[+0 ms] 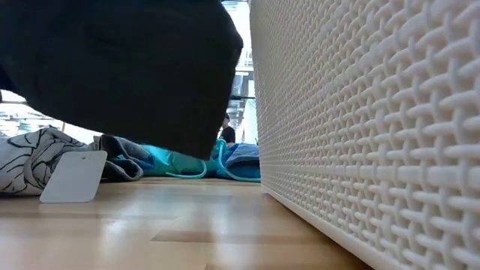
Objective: Sort clothes
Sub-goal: Put the dark gray short into the top white laundry bin
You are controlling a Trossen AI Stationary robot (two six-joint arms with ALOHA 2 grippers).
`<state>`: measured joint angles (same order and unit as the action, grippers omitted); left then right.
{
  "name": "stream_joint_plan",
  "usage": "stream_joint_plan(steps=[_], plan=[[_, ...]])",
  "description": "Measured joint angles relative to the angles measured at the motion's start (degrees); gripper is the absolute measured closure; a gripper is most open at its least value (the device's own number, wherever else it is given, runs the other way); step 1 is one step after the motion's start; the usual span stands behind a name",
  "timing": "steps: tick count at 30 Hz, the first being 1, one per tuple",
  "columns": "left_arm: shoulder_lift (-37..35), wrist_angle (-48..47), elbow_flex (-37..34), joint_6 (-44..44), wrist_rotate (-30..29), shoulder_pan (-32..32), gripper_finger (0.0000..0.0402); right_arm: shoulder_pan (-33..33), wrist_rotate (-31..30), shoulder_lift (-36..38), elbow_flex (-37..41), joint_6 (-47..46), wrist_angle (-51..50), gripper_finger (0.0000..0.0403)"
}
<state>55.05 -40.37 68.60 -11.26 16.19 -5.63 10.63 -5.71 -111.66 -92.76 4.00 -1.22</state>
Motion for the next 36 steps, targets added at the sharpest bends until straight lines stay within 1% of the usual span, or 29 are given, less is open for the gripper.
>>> stream_joint_plan(steps=[3, 6, 9, 15, 18, 22, 26, 29, 30, 33, 36], plan=[[-2.87, -2.57, 0.02, 0.70, -2.16, 0.00, 0.0189, 0.11, -0.36, 0.23, -1.99, 1.89, -1.61, 0.0339], [-5.65, -5.25, 0.02, 1.59, -4.76, 0.00, 0.0171, 0.52, -0.54, 0.76, -4.86, 3.48, -4.87, 0.0339], [-8.07, -8.37, 0.02, 2.83, -6.84, 0.00, 0.0167, 0.81, -1.44, 0.84, -8.18, 5.23, -7.39, 0.0339], [-10.93, -14.78, 0.02, 6.17, -8.42, 0.00, 0.0166, 1.58, -7.27, 0.84, -16.57, 9.17, -18.36, 0.0339], [-11.47, -19.28, -0.08, 7.45, -10.41, 0.00, 0.0166, 1.86, -11.28, 0.84, -21.40, 10.02, -25.15, 0.0339], [-11.82, -22.55, -0.58, 8.48, -13.20, 0.02, 0.0166, 1.88, -17.70, 0.92, -28.70, 10.21, -35.94, 0.0339], [-12.51, -23.90, -2.85, 9.05, -13.31, 0.00, 0.0166, 2.24, -25.24, 0.86, -36.17, 10.13, -46.21, 0.0339], [-12.76, -23.08, -5.47, 9.15, -13.34, 0.00, 0.0166, 2.36, -31.35, 1.10, -41.81, 9.54, -53.13, 0.0339], [-12.78, -23.39, -6.61, 9.15, -13.34, 0.00, 0.0166, 2.36, -33.13, 1.28, -42.50, 9.31, -54.84, 0.0339], [-12.74, -21.72, -9.97, 9.15, -13.27, 0.00, 0.0166, 2.33, -37.34, 4.40, -40.82, 9.42, -56.66, 0.0339], [-12.72, -19.03, -13.48, 9.17, -12.74, 0.00, 0.0166, 1.56, -42.32, 7.49, -40.86, 6.85, -60.87, 0.0339]])
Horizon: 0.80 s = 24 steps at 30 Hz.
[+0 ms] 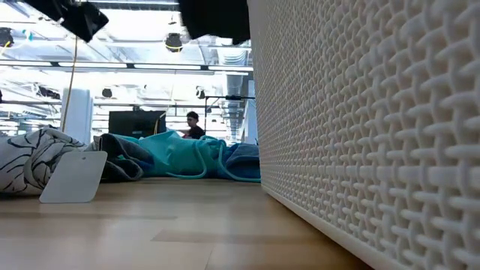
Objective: Sort clothes
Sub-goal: Put the dark gray short into the top white laundry bin
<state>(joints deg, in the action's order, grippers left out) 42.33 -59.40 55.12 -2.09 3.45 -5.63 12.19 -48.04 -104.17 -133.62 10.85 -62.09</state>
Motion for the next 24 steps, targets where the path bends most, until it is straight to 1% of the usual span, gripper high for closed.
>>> stream_joint_plan(steps=[2, 6, 8, 12, 13, 17, 19, 24], plan=[[0.02, 2.18, -2.19, -0.01, 0.91, 0.00, 0.0166, -0.83, -3.38, 2.06, -0.13, -2.30, -3.12, 0.0339], [0.04, 6.58, -5.98, 0.02, 2.26, 0.00, 0.0166, -2.51, -8.14, 4.78, -0.14, -8.58, -10.66, 0.0339], [0.02, 8.20, -7.34, 0.53, 2.29, 0.00, 0.0166, -3.64, -9.17, 5.78, -0.10, -12.76, -15.59, 0.0339], [0.03, 10.84, -9.47, 1.31, 2.49, -0.02, 0.0166, -6.57, -9.97, 6.94, -0.09, -23.95, -27.59, 0.0339], [0.02, 11.17, -9.81, 1.45, 2.74, -0.02, 0.0166, -7.43, -10.02, 6.88, 0.04, -25.75, -28.62, 0.0339], [0.00, 13.19, -11.48, 1.81, 3.80, -0.04, 0.0166, -8.97, -10.05, 7.58, 3.12, -26.51, -27.36, 0.0339], [-0.03, 14.42, -12.35, 2.00, 4.05, -0.04, 0.0166, -10.24, -10.31, 7.99, 4.58, -29.24, -27.85, 0.0339], [0.00, 16.94, -14.32, 2.58, 5.07, -0.68, 0.0166, -14.36, -9.73, 9.78, 11.37, -36.27, -27.71, 0.0339]])
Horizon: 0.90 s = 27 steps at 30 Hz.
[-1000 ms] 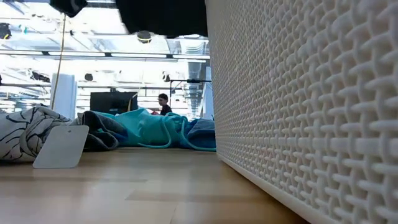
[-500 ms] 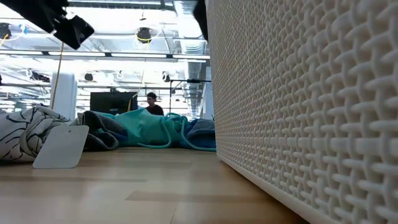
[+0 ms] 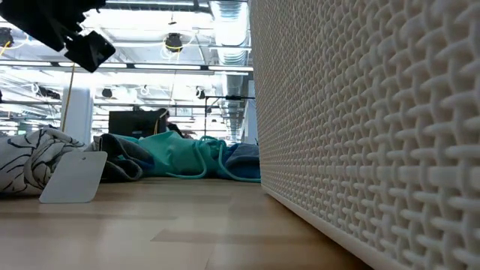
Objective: Sort clothes
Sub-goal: Put the dark gray short into the top white laundry bin
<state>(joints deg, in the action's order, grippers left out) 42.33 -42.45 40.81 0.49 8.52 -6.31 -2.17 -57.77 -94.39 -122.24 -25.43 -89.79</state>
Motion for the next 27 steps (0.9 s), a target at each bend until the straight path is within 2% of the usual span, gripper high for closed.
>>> stream_joint_plan(steps=[13, 21, 27], plan=[[0.02, 2.76, -2.50, 0.39, -0.01, -2.80, 0.0166, -4.39, 2.80, 6.74, 24.53, -16.54, -0.14, 0.0339], [0.02, 4.14, -2.50, -0.74, -0.12, -3.17, 0.0166, -3.32, 14.58, 8.33, 36.93, -20.02, 2.59, 0.0339], [0.02, 6.61, -2.50, -0.88, -0.18, -3.17, 0.0166, -3.62, 24.75, 8.24, 44.88, -11.02, 14.74, 0.0340]])
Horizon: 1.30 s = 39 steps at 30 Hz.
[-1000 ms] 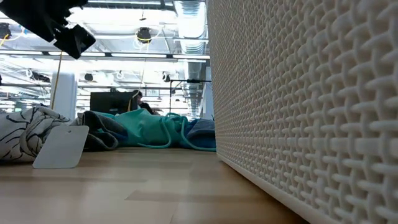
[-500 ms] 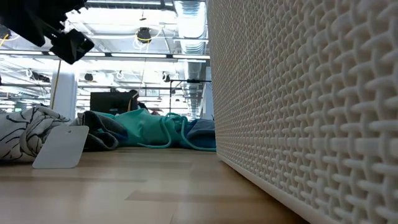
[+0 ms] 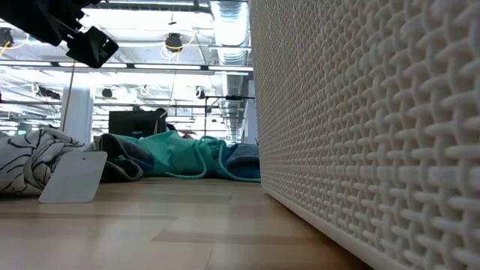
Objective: Sort clothes
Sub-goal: Put the dark gray short into the top white laundry bin
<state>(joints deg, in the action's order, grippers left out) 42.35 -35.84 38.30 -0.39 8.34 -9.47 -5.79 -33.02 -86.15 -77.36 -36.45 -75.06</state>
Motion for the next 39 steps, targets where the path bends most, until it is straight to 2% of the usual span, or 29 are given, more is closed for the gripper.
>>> stream_joint_plan(steps=[5, 14, 20, 34, 39], plan=[[0.00, 0.51, 0.00, 0.07, 0.00, 0.00, 0.0166, -0.48, 10.08, 0.00, 3.67, 8.18, 10.91, 0.0340], [0.00, 0.46, 0.00, 0.84, 0.00, 0.00, 0.0166, -0.38, 23.02, -0.02, 3.80, 14.37, 13.67, 0.0340], [0.00, 0.45, 0.00, 0.96, 0.00, 0.00, 0.0166, -0.36, 24.10, -0.02, 3.80, 14.47, 13.96, 0.0332], [0.00, 0.32, 0.02, 2.61, 0.00, 0.00, 0.0166, -0.35, 24.38, -0.04, 3.79, 13.57, 12.93, 0.0211], [0.00, 0.29, 0.02, 3.01, 0.00, 0.00, 0.0166, 0.47, 24.31, -0.11, 0.94, 12.94, 9.18, 0.0176]])
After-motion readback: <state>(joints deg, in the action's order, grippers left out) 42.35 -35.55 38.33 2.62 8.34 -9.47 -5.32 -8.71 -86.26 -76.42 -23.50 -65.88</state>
